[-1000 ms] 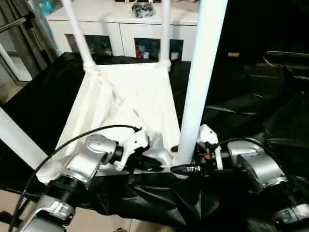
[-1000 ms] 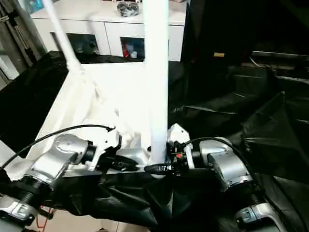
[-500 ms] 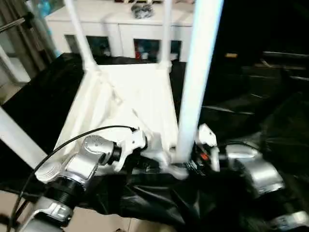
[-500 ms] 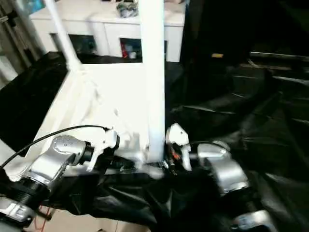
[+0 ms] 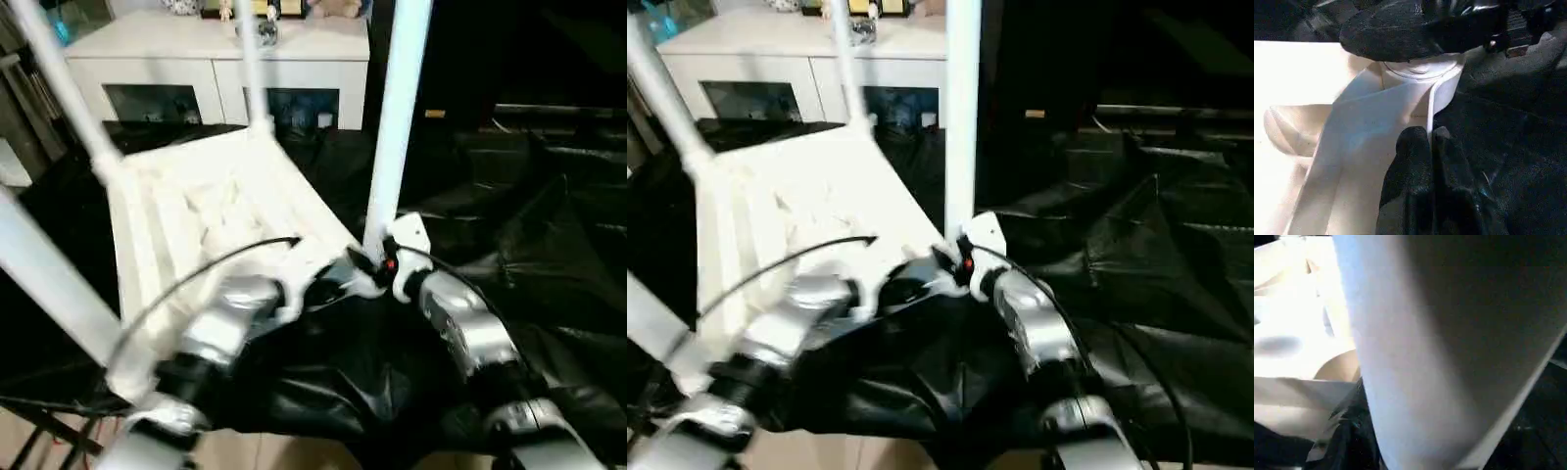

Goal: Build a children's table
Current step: Rotate leg to tighten

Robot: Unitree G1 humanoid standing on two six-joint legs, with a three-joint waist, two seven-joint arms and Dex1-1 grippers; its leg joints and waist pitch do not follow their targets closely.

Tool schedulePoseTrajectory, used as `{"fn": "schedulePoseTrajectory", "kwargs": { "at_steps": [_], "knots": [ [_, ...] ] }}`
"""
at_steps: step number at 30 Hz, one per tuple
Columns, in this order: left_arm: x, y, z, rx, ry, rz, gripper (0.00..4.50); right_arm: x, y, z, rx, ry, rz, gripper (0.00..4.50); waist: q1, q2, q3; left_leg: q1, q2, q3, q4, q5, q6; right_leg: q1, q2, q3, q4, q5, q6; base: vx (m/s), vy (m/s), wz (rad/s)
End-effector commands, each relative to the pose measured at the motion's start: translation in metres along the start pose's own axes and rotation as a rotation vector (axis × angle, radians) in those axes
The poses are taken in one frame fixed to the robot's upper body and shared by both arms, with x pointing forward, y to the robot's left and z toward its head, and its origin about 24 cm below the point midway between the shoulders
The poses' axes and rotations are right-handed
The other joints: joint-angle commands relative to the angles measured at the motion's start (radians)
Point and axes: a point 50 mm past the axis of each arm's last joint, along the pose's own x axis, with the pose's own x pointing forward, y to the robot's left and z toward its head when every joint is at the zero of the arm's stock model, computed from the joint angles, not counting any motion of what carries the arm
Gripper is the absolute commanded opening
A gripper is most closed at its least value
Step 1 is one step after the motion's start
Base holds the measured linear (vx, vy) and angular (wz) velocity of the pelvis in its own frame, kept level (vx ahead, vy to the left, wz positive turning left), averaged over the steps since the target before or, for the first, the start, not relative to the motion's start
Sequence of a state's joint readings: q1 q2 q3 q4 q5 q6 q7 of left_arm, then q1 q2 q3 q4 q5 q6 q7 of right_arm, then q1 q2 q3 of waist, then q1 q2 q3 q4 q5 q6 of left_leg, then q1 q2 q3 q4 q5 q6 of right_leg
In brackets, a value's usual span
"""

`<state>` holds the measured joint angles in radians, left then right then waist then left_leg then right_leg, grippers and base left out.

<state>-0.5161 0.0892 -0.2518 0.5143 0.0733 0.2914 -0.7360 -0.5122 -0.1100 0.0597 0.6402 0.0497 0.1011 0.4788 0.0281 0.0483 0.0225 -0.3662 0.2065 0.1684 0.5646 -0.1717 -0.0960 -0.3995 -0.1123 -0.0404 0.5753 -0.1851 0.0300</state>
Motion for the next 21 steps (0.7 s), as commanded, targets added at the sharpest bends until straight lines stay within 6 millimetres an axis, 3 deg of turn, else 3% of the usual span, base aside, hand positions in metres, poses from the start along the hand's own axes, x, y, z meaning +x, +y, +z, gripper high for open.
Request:
{"fn": "schedulePoseTrajectory", "kwargs": {
  "at_steps": [1, 4, 6, 7, 8, 9, 10, 11, 13, 14, 15, 16, 17, 18, 19, 21],
  "knots": [
    [0.010, -0.013, 0.016, 0.014, -0.094, -0.063, 0.00, 0.008, 0.037, -0.024, 0.059, 0.083, 0.170, 2.01, 0.000, -0.015, -0.035, 0.002, -0.004, 0.002, -0.077, -0.421, 0.032, 0.023, -0.008, 0.002, -0.095, -0.509, -0.105, 0.000, 0.000, 0.00],
    [0.008, -0.015, 0.016, 0.036, -0.099, -0.098, 0.00, 0.007, 0.035, -0.022, 0.057, 0.064, 0.177, 2.66, 0.001, -0.016, -0.037, 0.000, -0.003, 0.004, -0.077, -0.415, 0.038, 0.024, -0.008, 0.004, -0.094, -0.477, -0.117, 0.000, 0.000, 0.00],
    [0.004, -0.013, 0.015, 0.059, -0.092, -0.118, 0.00, 0.003, 0.031, -0.019, 0.061, 0.055, 0.211, 2.68, 0.002, -0.016, -0.038, 0.000, -0.001, 0.005, -0.077, -0.411, 0.041, 0.025, -0.008, 0.005, -0.091, -0.449, -0.130, 0.000, 0.000, 0.00],
    [0.002, -0.011, 0.014, 0.067, -0.088, -0.128, 0.00, 0.001, 0.028, -0.017, 0.037, 0.051, 0.238, 2.75, 0.004, -0.011, -0.038, 0.001, 0.000, 0.005, -0.077, -0.412, 0.043, 0.027, -0.008, 0.004, -0.091, -0.435, -0.136, 0.000, 0.000, 0.00],
    [-0.001, -0.007, 0.012, 0.072, -0.079, -0.115, 0.00, -0.006, 0.022, -0.013, 0.000, 0.036, 0.278, 3.05, 0.006, -0.013, -0.039, 0.002, 0.001, 0.007, -0.076, -0.403, 0.046, 0.027, -0.008, 0.006, -0.089, -0.416, -0.143, 0.000, 0.000, 0.00],
    [-0.002, -0.006, 0.012, 0.071, -0.078, -0.109, 0.00, -0.008, 0.021, -0.012, -0.004, 0.031, 0.284, 3.05, 0.009, -0.014, -0.040, 0.002, 0.001, 0.008, -0.075, -0.393, 0.049, 0.030, -0.007, 0.007, -0.088, -0.399, -0.145, 0.000, 0.000, 0.00],
    [-0.003, -0.004, 0.010, 0.071, -0.071, -0.104, 0.00, -0.013, 0.017, -0.010, -0.012, 0.022, 0.297, 3.05, 0.014, -0.005, -0.043, 0.007, 0.004, 0.011, -0.072, -0.375, 0.054, 0.026, -0.008, 0.010, -0.084, -0.360, -0.163, 0.000, 0.000, 0.00],
    [-0.004, -0.003, 0.009, 0.071, -0.066, -0.100, 0.00, -0.018, 0.012, -0.007, -0.023, 0.012, 0.312, 3.05, 0.012, -0.009, -0.044, 0.004, 0.004, 0.013, -0.071, -0.352, 0.060, 0.030, -0.004, 0.011, -0.081, -0.309, -0.179, 0.000, 0.000, 0.00],
    [-0.006, -0.001, 0.008, 0.072, -0.060, -0.096, 0.00, -0.024, 0.008, -0.004, -0.034, 0.003, 0.327, 3.05, 0.017, -0.011, -0.045, 0.003, 0.004, 0.015, -0.069, -0.334, 0.068, 0.032, -0.005, 0.011, -0.078, -0.292, -0.192, 0.000, 0.000, 0.00],
    [-0.009, 0.003, 0.005, 0.078, -0.047, -0.092, 0.00, -0.043, -0.006, 0.002, -0.083, -0.008, 0.369, 3.05, 0.020, -0.017, -0.046, 0.000, 0.005, 0.015, -0.068, -0.311, 0.074, 0.036, -0.006, 0.011, -0.075, -0.280, -0.195, 0.000, 0.000, 0.00],
    [-0.010, 0.004, 0.003, 0.081, -0.042, -0.088, 0.00, -0.054, -0.012, 0.004, -0.110, -0.005, 0.393, 3.05, 0.029, -0.023, -0.047, -0.001, 0.006, 0.016, -0.065, -0.281, 0.087, 0.041, -0.004, 0.012, -0.073, -0.257, -0.186, 0.000, 0.000, 0.00],
    [-0.011, 0.005, 0.003, 0.082, -0.040, -0.086, 0.00, -0.058, -0.014, 0.004, -0.121, -0.003, 0.403, 3.05, 0.036, -0.020, -0.047, 0.001, 0.007, 0.016, -0.064, -0.274, 0.094, 0.039, -0.006, 0.013, -0.073, -0.254, -0.187, 0.000, 0.000, 0.00],
    [-0.011, 0.005, 0.003, 0.082, -0.039, -0.086, 0.00, -0.063, -0.016, 0.004, -0.133, 0.004, 0.414, 3.05, 0.036, -0.019, -0.048, -0.001, 0.007, 0.018, -0.061, -0.257, 0.102, 0.038, -0.007, 0.014, -0.070, -0.239, -0.193, 0.000, 0.000, 0.00],
    [-0.012, 0.005, 0.002, 0.082, -0.039, -0.086, 0.00, -0.069, -0.020, 0.004, -0.150, 0.015, 0.424, 3.05, 0.035, -0.029, -0.048, -0.008, 0.006, 0.017, -0.062, -0.241, 0.105, 0.044, -0.007, 0.012, -0.069, -0.236, -0.191, 0.000, 0.000, 0.00],
    [-0.012, 0.006, 0.002, 0.083, -0.038, -0.085, 0.00, -0.075, -0.024, 0.004, -0.167, 0.022, 0.431, 3.05, 0.036, -0.024, -0.048, -0.012, 0.005, 0.015, -0.063, -0.223, 0.107, 0.044, -0.008, 0.010, -0.067, -0.239, -0.189, 0.000, 0.000, 0.00],
    [-0.014, 0.006, 0.001, 0.078, -0.039, -0.089, 0.00, -0.090, -0.034, 0.005, -0.188, 0.042, 0.436, 3.05, 0.037, -0.030, -0.047, -0.010, 0.006, 0.017, -0.060, -0.228, 0.111, 0.043, -0.008, 0.010, -0.070, -0.261, -0.185, 0.000, 0.000, 0.00]
  ]
}}
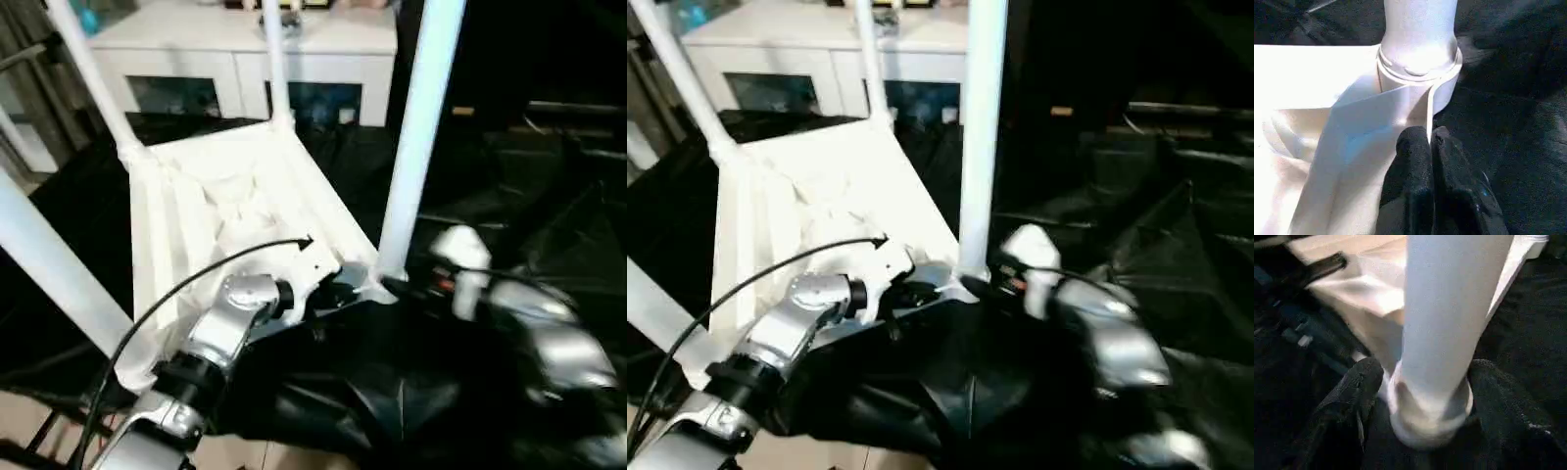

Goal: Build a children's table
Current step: Rotate leg to tighten, then rotate table base

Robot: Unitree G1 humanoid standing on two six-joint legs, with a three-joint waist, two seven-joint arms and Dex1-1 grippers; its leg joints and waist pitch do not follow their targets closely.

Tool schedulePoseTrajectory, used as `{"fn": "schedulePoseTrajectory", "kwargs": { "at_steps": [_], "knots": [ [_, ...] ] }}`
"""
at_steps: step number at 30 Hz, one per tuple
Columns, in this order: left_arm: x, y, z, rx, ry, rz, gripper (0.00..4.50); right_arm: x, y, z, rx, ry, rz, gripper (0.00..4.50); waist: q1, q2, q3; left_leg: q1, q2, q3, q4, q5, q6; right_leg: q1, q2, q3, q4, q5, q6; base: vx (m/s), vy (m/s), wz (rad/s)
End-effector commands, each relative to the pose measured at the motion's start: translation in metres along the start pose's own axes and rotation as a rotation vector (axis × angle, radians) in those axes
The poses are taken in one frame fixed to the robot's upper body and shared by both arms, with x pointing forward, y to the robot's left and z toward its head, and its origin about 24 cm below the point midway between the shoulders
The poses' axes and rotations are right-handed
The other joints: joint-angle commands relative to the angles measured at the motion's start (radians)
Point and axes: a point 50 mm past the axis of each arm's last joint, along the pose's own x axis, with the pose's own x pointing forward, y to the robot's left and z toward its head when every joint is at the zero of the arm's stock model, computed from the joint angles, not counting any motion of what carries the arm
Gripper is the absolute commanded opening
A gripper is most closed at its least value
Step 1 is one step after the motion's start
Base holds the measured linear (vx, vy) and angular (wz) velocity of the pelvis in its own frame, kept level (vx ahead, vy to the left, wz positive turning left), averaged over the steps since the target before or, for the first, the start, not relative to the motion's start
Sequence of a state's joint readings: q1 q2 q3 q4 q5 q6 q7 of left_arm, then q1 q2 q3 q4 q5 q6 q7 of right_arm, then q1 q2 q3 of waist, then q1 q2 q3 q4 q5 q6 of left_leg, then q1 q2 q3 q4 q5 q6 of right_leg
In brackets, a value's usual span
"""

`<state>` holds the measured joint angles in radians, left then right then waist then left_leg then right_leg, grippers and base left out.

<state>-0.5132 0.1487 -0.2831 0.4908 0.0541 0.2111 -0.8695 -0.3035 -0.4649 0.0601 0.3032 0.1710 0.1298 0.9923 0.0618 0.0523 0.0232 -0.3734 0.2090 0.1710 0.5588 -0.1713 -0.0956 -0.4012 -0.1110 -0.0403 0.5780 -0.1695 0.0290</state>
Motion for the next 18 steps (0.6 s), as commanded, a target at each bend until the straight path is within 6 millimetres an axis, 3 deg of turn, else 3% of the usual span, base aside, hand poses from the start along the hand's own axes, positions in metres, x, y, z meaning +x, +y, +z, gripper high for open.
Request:
{"fn": "schedulePoseTrajectory", "kwargs": {
  "at_steps": [1, 5, 6, 7, 8, 9, 10, 12, 14, 16, 18],
  "knots": [
    [-0.005, 0.004, -0.003, -0.015, -0.011, 0.032, 0.00, -0.005, 0.006, 0.003, -0.007, -0.004, 0.083, 3.05, 0.004, -0.036, -0.048, -0.004, 0.004, 0.013, -0.054, -0.226, 0.115, 0.047, -0.010, 0.010, -0.072, -0.279, -0.183, 0.000, 0.000, 0.00],
    [-0.005, -0.002, -0.002, 0.002, -0.038, -0.006, 0.00, -0.026, 0.002, 0.006, 0.026, 0.011, 0.089, 3.05, 0.000, -0.034, -0.046, -0.006, 0.004, 0.012, -0.055, -0.231, 0.115, 0.043, -0.011, 0.008, -0.074, -0.309, -0.181, 0.000, 0.000, 0.00],
    [-0.004, -0.003, -0.002, 0.006, -0.044, -0.011, 0.00, -0.027, 0.003, 0.006, 0.030, 0.011, 0.093, 3.05, 0.001, -0.025, -0.046, -0.005, 0.003, 0.011, -0.055, -0.233, 0.114, 0.043, -0.010, 0.009, -0.075, -0.311, -0.181, 0.000, 0.000, 0.00],
    [-0.004, -0.005, -0.001, 0.016, -0.056, -0.021, 0.00, -0.030, 0.004, 0.007, 0.038, 0.012, 0.104, 3.05, 0.002, -0.031, -0.045, -0.004, 0.005, 0.012, -0.054, -0.238, 0.117, 0.043, -0.010, 0.010, -0.078, -0.315, -0.176, 0.000, 0.000, 0.00],
    [-0.004, -0.006, 0.000, 0.020, -0.068, -0.018, 0.00, -0.031, 0.006, 0.008, 0.047, 0.013, 0.117, 3.05, 0.002, -0.023, -0.046, -0.006, 0.005, 0.011, -0.055, -0.237, 0.115, 0.043, -0.010, 0.010, -0.075, -0.312, -0.178, 0.000, 0.000, 0.00],
    [-0.003, -0.007, 0.002, -0.002, -0.094, -0.017, 0.00, -0.031, 0.010, 0.008, 0.053, 0.015, 0.143, 3.05, 0.001, -0.023, -0.047, -0.005, 0.005, 0.012, -0.054, -0.234, 0.115, 0.044, -0.010, 0.009, -0.076, -0.303, -0.179, 0.000, 0.000, 0.00],
    [-0.002, -0.007, 0.003, -0.015, -0.104, -0.017, 0.28, -0.031, 0.012, 0.008, 0.055, 0.015, 0.152, 3.12, 0.002, -0.026, -0.049, -0.006, 0.006, 0.012, -0.052, -0.220, 0.119, 0.044, -0.010, 0.010, -0.073, -0.271, -0.187, 0.000, 0.000, 0.00],
    [-0.004, -0.006, 0.008, -0.050, -0.141, 0.005, 0.45, -0.026, 0.020, 0.008, 0.067, 0.010, 0.188, 3.12, 0.003, -0.025, -0.051, -0.006, 0.007, 0.012, -0.049, -0.200, 0.122, 0.044, -0.009, 0.009, -0.068, -0.232, -0.200, 0.000, 0.000, 0.00],
    [-0.007, -0.006, 0.013, -0.085, -0.167, 0.013, 0.59, -0.019, 0.028, 0.008, 0.086, 0.002, 0.228, 3.12, 0.004, -0.020, -0.059, -0.005, 0.010, 0.011, -0.043, -0.157, 0.131, 0.046, -0.009, 0.008, -0.053, -0.130, -0.239, 0.000, 0.000, 0.00],
    [-0.011, -0.005, 0.015, -0.092, -0.181, 0.033, 0.69, -0.012, 0.033, 0.008, 0.098, -0.004, 0.259, 3.12, 0.001, -0.023, -0.057, -0.009, 0.009, 0.011, -0.042, -0.144, 0.148, 0.045, -0.005, 0.006, -0.050, -0.065, -0.261, 0.000, 0.000, 0.00],
    [-0.017, -0.006, 0.017, -0.104, -0.196, 0.052, 0.95, -0.003, 0.038, 0.008, 0.099, -0.010, 0.271, 3.12, 0.002, -0.021, -0.055, -0.007, 0.009, 0.012, -0.043, -0.168, 0.147, 0.045, -0.007, 0.006, -0.051, -0.086, -0.264, 0.000, 0.000, 0.00]
  ]
}}
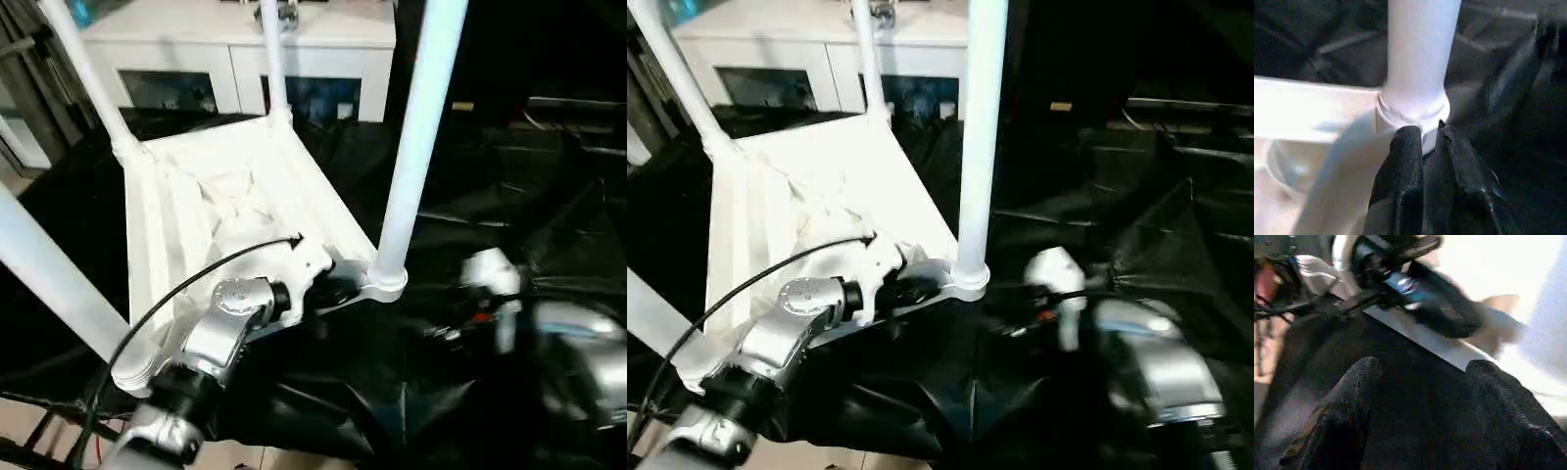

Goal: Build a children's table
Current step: Rotate table base

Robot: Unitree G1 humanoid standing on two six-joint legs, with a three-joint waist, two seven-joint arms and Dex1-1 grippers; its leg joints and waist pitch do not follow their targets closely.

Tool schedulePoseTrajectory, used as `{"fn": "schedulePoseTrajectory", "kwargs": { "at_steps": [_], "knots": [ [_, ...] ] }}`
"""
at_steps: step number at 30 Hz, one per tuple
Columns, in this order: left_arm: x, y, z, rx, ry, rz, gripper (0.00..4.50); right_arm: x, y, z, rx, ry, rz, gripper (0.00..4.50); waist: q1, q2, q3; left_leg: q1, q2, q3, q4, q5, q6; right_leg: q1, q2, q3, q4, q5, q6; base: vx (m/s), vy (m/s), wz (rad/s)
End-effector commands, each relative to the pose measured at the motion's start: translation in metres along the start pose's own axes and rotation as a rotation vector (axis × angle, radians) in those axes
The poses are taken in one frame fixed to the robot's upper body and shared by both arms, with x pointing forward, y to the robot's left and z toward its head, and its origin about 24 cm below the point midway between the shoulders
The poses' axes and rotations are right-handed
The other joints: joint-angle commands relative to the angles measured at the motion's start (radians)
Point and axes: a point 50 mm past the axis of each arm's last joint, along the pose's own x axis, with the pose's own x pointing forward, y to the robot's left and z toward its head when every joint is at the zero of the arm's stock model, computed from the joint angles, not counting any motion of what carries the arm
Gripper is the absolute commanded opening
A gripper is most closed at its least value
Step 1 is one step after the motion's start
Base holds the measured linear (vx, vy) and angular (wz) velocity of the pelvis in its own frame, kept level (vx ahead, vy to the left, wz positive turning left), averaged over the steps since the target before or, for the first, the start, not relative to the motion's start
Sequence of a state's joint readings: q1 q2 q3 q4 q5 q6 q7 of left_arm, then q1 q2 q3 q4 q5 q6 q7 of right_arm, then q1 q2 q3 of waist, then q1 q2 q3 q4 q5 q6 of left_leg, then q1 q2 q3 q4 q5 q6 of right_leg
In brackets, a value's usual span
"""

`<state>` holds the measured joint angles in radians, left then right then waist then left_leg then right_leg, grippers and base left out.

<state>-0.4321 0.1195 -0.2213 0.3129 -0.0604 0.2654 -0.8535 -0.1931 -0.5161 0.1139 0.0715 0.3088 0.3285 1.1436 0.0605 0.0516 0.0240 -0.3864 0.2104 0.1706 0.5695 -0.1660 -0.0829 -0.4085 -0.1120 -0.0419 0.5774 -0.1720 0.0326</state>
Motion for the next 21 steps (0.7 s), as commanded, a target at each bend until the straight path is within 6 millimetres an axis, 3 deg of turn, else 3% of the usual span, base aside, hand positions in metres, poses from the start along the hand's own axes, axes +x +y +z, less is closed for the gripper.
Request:
{"fn": "schedulePoseTrajectory", "kwargs": {
  "at_steps": [1, 4, 5, 6, 7, 8, 9, 10, 11, 12, 14, 15, 16, 17, 18, 19, 21],
  "knots": [
    [-0.009, 0.003, 0.002, -0.017, -0.017, 0.034, 0.95, 0.004, 0.001, 0.004, -0.017, -0.004, 0.008, 3.12, 0.004, -0.022, -0.054, 0.005, 0.008, 0.012, -0.055, -0.185, 0.128, 0.054, -0.008, 0.008, -0.051, -0.104, -0.264, 0.000, 0.000, 0.00],
    [-0.016, -0.001, 0.002, -0.036, -0.029, 0.032, 1.08, 0.013, -0.004, 0.005, -0.029, -0.016, -0.036, 3.12, -0.001, -0.021, -0.048, 0.004, 0.006, 0.012, -0.063, -0.229, 0.101, 0.052, -0.008, 0.007, -0.059, -0.190, -0.237, 0.000, 0.000, 0.00],
    [-0.016, -0.001, 0.002, -0.036, -0.029, 0.032, 1.26, 0.013, -0.004, 0.005, -0.029, -0.016, -0.036, 3.12, 0.001, -0.020, -0.049, 0.012, 0.007, 0.013, -0.060, -0.244, 0.089, 0.047, -0.006, 0.010, -0.062, -0.209, -0.226, 0.000, 0.000, 0.00],
    [-0.023, -0.004, 0.001, -0.045, -0.033, 0.042, 1.37, 0.019, -0.010, 0.006, -0.028, -0.031, -0.084, 3.12, 0.002, -0.022, -0.049, 0.011, 0.006, 0.013, -0.060, -0.245, 0.087, 0.047, -0.006, 0.010, -0.062, -0.214, -0.222, 0.000, 0.000, 0.00],
    [-0.032, -0.009, -0.001, -0.054, -0.045, 0.077, 1.37, 0.025, -0.021, 0.008, -0.024, -0.053, -0.171, 3.12, 0.000, -0.022, -0.050, 0.005, 0.011, 0.010, -0.065, -0.232, 0.076, 0.049, -0.014, 0.009, -0.055, -0.200, -0.231, 0.000, 0.000, 0.00],
    [-0.032, -0.009, -0.001, -0.054, -0.045, 0.077, 1.42, 0.025, -0.021, 0.008, -0.024, -0.053, -0.171, 3.12, -0.009, -0.021, -0.044, -0.004, 0.005, 0.008, -0.072, -0.246, 0.066, 0.053, -0.009, 0.003, -0.060, -0.257, -0.212, 0.000, 0.000, 0.00],
    [-0.043, -0.018, -0.004, -0.067, -0.058, 0.129, 1.56, 0.031, -0.034, 0.011, -0.019, -0.081, -0.283, 3.12, -0.003, -0.021, -0.046, 0.006, 0.006, 0.010, -0.068, -0.262, 0.062, 0.048, -0.008, 0.005, -0.064, -0.278, -0.202, 0.000, 0.000, 0.00],
    [-0.046, -0.021, -0.004, -0.069, -0.060, 0.144, 1.56, 0.033, -0.037, 0.011, -0.016, -0.087, -0.313, 3.12, -0.008, -0.018, -0.047, 0.011, 0.013, 0.011, -0.067, -0.257, 0.055, 0.041, -0.013, 0.011, -0.063, -0.233, -0.223, 0.000, 0.000, 0.00],
    [-0.047, -0.022, -0.005, -0.070, -0.061, 0.151, 1.72, 0.033, -0.039, 0.011, -0.015, -0.089, -0.327, 3.12, -0.007, -0.015, -0.047, 0.009, 0.010, 0.010, -0.069, -0.251, 0.048, 0.045, -0.006, 0.007, -0.060, -0.226, -0.222, 0.000, 0.000, 0.00],
    [-0.050, -0.031, -0.007, -0.076, -0.068, 0.157, 1.81, 0.034, -0.044, 0.011, -0.003, -0.099, -0.378, 3.12, -0.002, -0.023, -0.048, 0.016, 0.012, 0.012, -0.065, -0.255, 0.052, 0.041, -0.006, 0.010, -0.057, -0.215, -0.225, 0.000, 0.000, 0.00],
    [-0.053, -0.038, -0.009, -0.089, -0.080, 0.164, 1.89, 0.037, -0.050, 0.012, 0.019, -0.106, -0.427, 3.12, 0.007, -0.022, -0.047, 0.018, 0.009, 0.016, -0.064, -0.252, 0.055, 0.039, 0.000, 0.011, -0.062, -0.217, -0.214, 0.000, 0.000, 0.00],
    [-0.055, -0.047, -0.011, -0.100, -0.102, 0.169, 2.01, 0.040, -0.056, 0.012, 0.039, -0.112, -0.482, 3.12, 0.007, -0.029, -0.048, 0.018, 0.011, 0.016, -0.063, -0.245, 0.055, 0.039, -0.002, 0.012, -0.058, -0.201, -0.219, 0.000, 0.000, 0.00],
    [-0.055, -0.047, -0.011, -0.100, -0.102, 0.169, 2.16, 0.040, -0.056, 0.012, 0.039, -0.112, -0.482, 3.12, 0.002, -0.027, -0.043, 0.002, 0.009, 0.013, -0.070, -0.234, 0.057, 0.047, -0.005, 0.009, -0.055, -0.205, -0.215, 0.000, 0.000, 0.00],
    [-0.057, -0.053, -0.012, -0.110, -0.118, 0.178, 2.26, 0.042, -0.060, 0.012, 0.052, -0.111, -0.514, 3.12, 0.008, -0.025, -0.046, 0.014, 0.008, 0.015, -0.065, -0.245, 0.051, 0.040, -0.002, 0.010, -0.060, -0.229, -0.200, 0.000, 0.000, 0.00],
    [-0.058, -0.053, -0.012, -0.111, -0.119, 0.180, 2.30, 0.043, -0.060, 0.012, 0.053, -0.110, -0.517, 3.12, 0.008, -0.024, -0.047, 0.017, 0.010, 0.016, -0.063, -0.245, 0.049, 0.037, -0.002, 0.013, -0.058, -0.217, -0.205, 0.000, 0.000, 0.00],
    [-0.059, -0.056, -0.012, -0.120, -0.126, 0.193, 2.36, 0.044, -0.063, 0.011, 0.059, -0.102, -0.542, 3.12, 0.006, -0.028, -0.046, 0.009, 0.010, 0.014, -0.065, -0.235, 0.047, 0.043, -0.003, 0.012, -0.053, -0.201, -0.208, 0.000, 0.000, 0.00],
    [-0.063, -0.064, -0.017, -0.137, -0.101, 0.198, 2.55, 0.048, -0.076, 0.010, 0.072, -0.072, -0.653, 3.12, 0.006, -0.031, -0.046, 0.011, 0.009, 0.015, -0.064, -0.233, 0.040, 0.040, -0.003, 0.011, -0.053, -0.198, -0.208, 0.000, 0.000, 0.00]
  ]
}}
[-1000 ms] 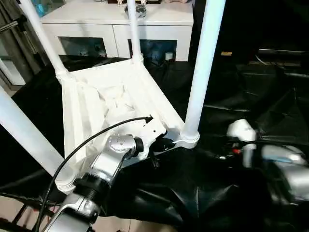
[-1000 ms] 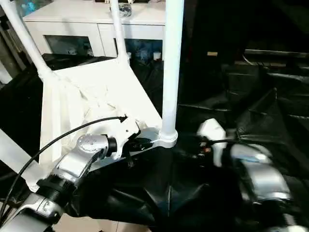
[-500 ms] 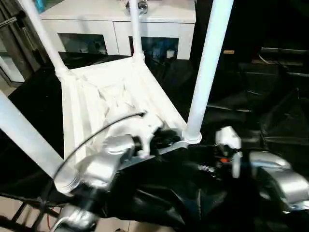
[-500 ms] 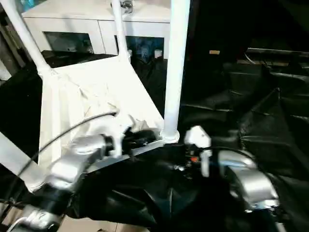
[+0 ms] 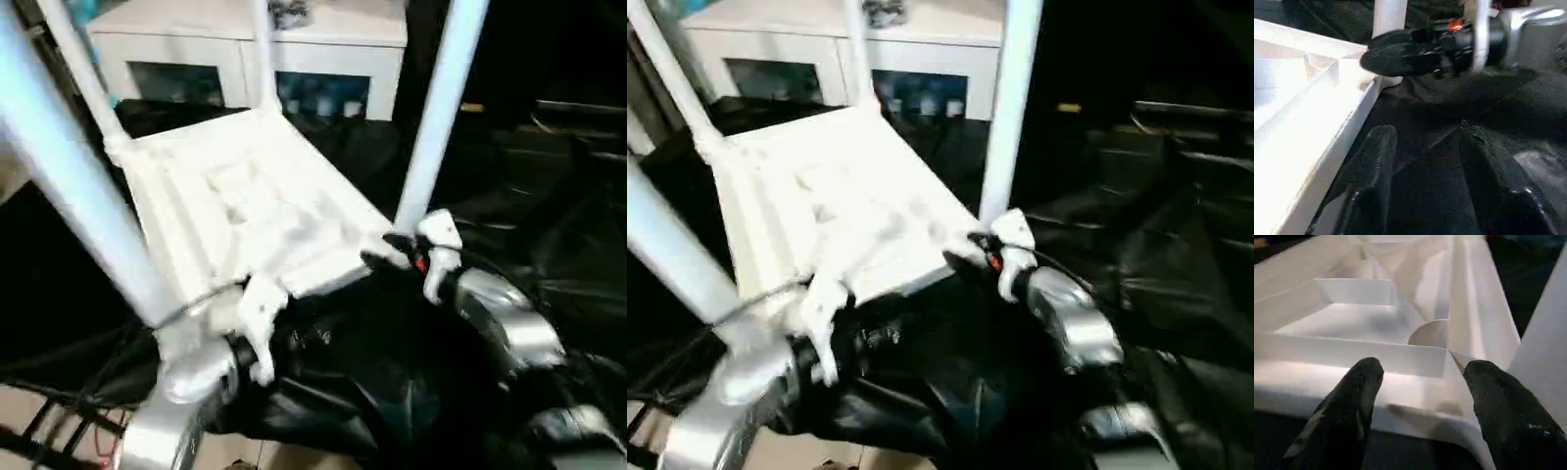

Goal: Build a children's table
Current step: Rotate table base

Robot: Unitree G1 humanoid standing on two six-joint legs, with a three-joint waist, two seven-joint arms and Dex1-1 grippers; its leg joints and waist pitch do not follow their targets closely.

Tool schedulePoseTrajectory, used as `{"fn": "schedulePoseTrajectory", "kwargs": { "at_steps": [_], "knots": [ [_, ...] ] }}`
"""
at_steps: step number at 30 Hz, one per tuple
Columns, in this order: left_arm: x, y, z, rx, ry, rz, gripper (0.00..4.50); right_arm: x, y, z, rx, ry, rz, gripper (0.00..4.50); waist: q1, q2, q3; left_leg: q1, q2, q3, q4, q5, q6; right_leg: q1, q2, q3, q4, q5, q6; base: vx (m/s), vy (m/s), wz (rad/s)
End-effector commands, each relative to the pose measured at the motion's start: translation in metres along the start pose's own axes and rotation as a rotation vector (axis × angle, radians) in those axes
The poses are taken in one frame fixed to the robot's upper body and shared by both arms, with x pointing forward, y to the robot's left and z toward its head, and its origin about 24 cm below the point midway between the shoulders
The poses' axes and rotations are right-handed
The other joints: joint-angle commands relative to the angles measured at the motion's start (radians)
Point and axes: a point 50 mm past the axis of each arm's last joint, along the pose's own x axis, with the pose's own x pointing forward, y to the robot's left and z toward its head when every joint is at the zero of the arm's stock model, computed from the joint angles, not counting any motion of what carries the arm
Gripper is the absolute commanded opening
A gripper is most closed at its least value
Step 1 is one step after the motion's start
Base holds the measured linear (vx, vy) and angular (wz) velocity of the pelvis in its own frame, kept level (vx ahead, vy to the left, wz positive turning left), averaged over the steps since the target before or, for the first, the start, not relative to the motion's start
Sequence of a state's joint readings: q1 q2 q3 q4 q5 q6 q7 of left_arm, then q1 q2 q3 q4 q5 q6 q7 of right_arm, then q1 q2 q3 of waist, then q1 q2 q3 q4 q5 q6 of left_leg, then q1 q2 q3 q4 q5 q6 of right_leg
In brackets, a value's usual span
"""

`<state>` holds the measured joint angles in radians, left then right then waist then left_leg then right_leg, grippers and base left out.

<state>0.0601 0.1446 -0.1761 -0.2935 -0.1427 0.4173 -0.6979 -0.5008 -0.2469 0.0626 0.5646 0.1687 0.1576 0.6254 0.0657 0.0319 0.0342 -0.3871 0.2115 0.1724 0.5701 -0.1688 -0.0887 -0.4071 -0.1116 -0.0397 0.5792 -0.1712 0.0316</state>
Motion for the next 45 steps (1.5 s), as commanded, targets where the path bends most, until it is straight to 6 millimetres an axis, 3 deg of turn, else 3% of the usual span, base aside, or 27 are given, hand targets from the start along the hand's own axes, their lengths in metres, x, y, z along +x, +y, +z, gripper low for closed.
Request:
{"fn": "schedulePoseTrajectory", "kwargs": {
  "at_steps": [1, 4, 5, 10, 15, 17, 21, 22, 24, 26, 32, 35, 36, 37, 39, 41, 42, 45],
  "knots": [
    [-0.005, -0.007, -0.002, -0.001, 0.028, -0.004, 2.65, 0.003, -0.017, -0.002, -0.005, 0.036, -0.155, 3.12, -0.001, -0.010, -0.055, 0.010, 0.008, 0.013, -0.066, -0.232, 0.043, 0.039, -0.004, 0.008, -0.054, -0.203, -0.210, 0.000, 0.000, 0.00],
    [-0.007, -0.009, -0.004, -0.009, 0.042, -0.012, 2.83, 0.005, -0.020, -0.002, -0.007, 0.046, -0.189, 3.12, 0.002, -0.011, -0.052, 0.020, 0.006, 0.018, -0.064, -0.259, 0.037, 0.032, 0.000, 0.012, -0.061, -0.232, -0.195, 0.000, 0.000, 0.00],
    [-0.015, -0.014, -0.008, -0.019, 0.068, -0.051, 2.93, 0.008, -0.027, -0.002, 0.006, 0.062, -0.252, 3.12, 0.003, -0.013, -0.053, 0.014, 0.004, 0.015, -0.065, -0.245, 0.034, 0.039, 0.000, 0.010, -0.056, -0.226, -0.189, 0.000, 0.000, 0.00],
    [-0.038, -0.025, -0.014, -0.055, 0.106, -0.165, 3.31, 0.010, -0.041, -0.001, 0.013, 0.090, -0.379, 3.12, 0.008, -0.011, -0.055, 0.021, 0.003, 0.018, -0.059, -0.229, 0.032, 0.033, 0.005, 0.010, -0.048, -0.184, -0.192, 0.000, 0.000, 0.00],
    [-0.068, -0.028, -0.019, -0.077, 0.189, -0.236, 3.58, 0.009, -0.050, 0.003, 0.032, 0.085, -0.440, 3.12, 0.009, -0.013, -0.053, 0.018, 0.000, 0.018, -0.061, -0.252, 0.028, 0.034, 0.005, 0.009, -0.045, -0.198, -0.187, 0.000, 0.000, 0.00],
    [-0.085, -0.023, -0.021, -0.086, 0.226, -0.225, 3.93, 0.009, -0.054, 0.006, 0.029, 0.071, -0.451, 3.12, 0.007, -0.010, -0.049, 0.022, 0.002, 0.019, -0.062, -0.299, 0.019, 0.029, 0.007, 0.011, -0.049, -0.243, -0.182, 0.000, 0.000, 0.00],
    [-0.106, -0.014, -0.019, -0.099, 0.244, -0.199, 4.15, 0.011, -0.054, 0.014, 0.022, 0.026, -0.404, 3.12, 0.005, -0.015, -0.045, 0.021, 0.000, 0.017, -0.062, -0.348, 0.010, 0.025, 0.008, 0.012, -0.051, -0.301, -0.164, 0.000, 0.000, 0.00],
    [-0.116, -0.007, -0.015, -0.103, 0.239, -0.180, 4.26, 0.012, -0.052, 0.018, 0.019, 0.002, -0.357, 3.12, 0.002, -0.023, -0.044, 0.017, -0.001, 0.017, -0.063, -0.359, 0.010, 0.026, 0.008, 0.012, -0.052, -0.316, -0.161, 0.000, 0.000, 0.00],
    [-0.120, 0.002, -0.008, -0.078, 0.215, -0.152, 4.34, 0.013, -0.048, 0.019, 0.006, -0.012, -0.303, 3.12, -0.001, -0.017, -0.045, 0.018, 0.000, 0.014, -0.064, -0.365, 0.009, 0.025, 0.008, 0.013, -0.049, -0.318, -0.164, 0.000, 0.000, 0.00],
    [-0.121, 0.015, 0.004, -0.032, 0.147, -0.097, 4.45, 0.012, -0.045, 0.018, -0.004, -0.030, -0.257, 3.12, -0.007, -0.027, -0.044, 0.016, 0.001, 0.014, -0.064, -0.367, 0.014, 0.027, 0.008, 0.013, -0.050, -0.314, -0.169, 0.000, 0.000, 0.00],
    [-0.101, 0.031, 0.030, 0.023, -0.053, -0.027, 4.45, 0.000, -0.048, 0.001, -0.011, 0.014, -0.322, 3.12, -0.005, -0.024, -0.047, 0.021, 0.001, 0.015, -0.062, -0.334, -0.004, 0.027, 0.008, 0.016, -0.043, -0.262, -0.180, 0.000, 0.000, 0.00],
    [-0.092, 0.038, 0.030, 0.009, -0.112, 0.050, 4.45, -0.007, -0.043, 0.000, -0.017, -0.042, -0.314, 3.12, -0.007, -0.032, -0.048, 0.014, -0.002, 0.014, -0.061, -0.330, -0.005, 0.034, 0.009, 0.015, -0.043, -0.252, -0.165, 0.000, 0.000, 0.00],
    [-0.091, 0.043, 0.028, 0.016, -0.124, 0.121, 4.45, -0.009, -0.040, 0.000, 0.004, -0.059, -0.308, 3.12, -0.006, -0.025, -0.049, 0.016, -0.002, 0.013, -0.061, -0.328, -0.002, 0.033, 0.010, 0.017, -0.045, -0.243, -0.155, 0.000, 0.000, 0.00],
    [-0.089, 0.052, 0.023, 0.014, -0.128, 0.225, 4.45, -0.013, -0.032, 0.002, 0.017, -0.081, -0.279, 3.12, -0.008, -0.030, -0.052, 0.015, -0.001, 0.012, -0.058, -0.317, 0.002, 0.035, 0.010, 0.017, -0.042, -0.227, -0.151, 0.000, 0.000, 0.00],
    [-0.089, 0.060, 0.017, 0.010, -0.135, 0.357, 4.45, -0.020, -0.017, 0.004, 0.010, -0.109, -0.215, 3.12, -0.009, -0.019, -0.050, 0.016, 0.000, 0.011, -0.061, -0.330, 0.005, 0.035, 0.013, 0.018, -0.048, -0.225, -0.133, 0.000, 0.000, 0.00],
    [-0.088, 0.065, 0.013, 0.009, -0.139, 0.445, 4.45, -0.028, -0.007, 0.004, -0.005, -0.126, -0.201, 3.12, -0.006, -0.024, -0.050, 0.015, 0.000, 0.009, -0.063, -0.333, 0.002, 0.038, 0.010, 0.018, -0.055, -0.259, -0.103, 0.000, 0.000, 0.00],
    [-0.086, 0.063, 0.011, 0.008, -0.149, 0.457, 4.45, -0.033, 0.001, 0.004, -0.001, -0.150, -0.193, 3.12, -0.007, -0.018, -0.050, 0.015, 0.000, 0.008, -0.064, -0.341, -0.002, 0.035, 0.009, 0.017, -0.054, -0.275, -0.105, 0.000, 0.000, 0.00],
    [-0.081, 0.055, 0.009, -0.008, -0.182, 0.404, 4.45, -0.041, 0.014, 0.001, 0.017, -0.174, -0.159, 3.12, -0.008, -0.020, -0.047, 0.016, 0.002, 0.006, -0.068, -0.388, -0.012, 0.029, 0.010, 0.016, -0.065, -0.348, -0.092, 0.000, 0.000, 0.00]
  ]
}}
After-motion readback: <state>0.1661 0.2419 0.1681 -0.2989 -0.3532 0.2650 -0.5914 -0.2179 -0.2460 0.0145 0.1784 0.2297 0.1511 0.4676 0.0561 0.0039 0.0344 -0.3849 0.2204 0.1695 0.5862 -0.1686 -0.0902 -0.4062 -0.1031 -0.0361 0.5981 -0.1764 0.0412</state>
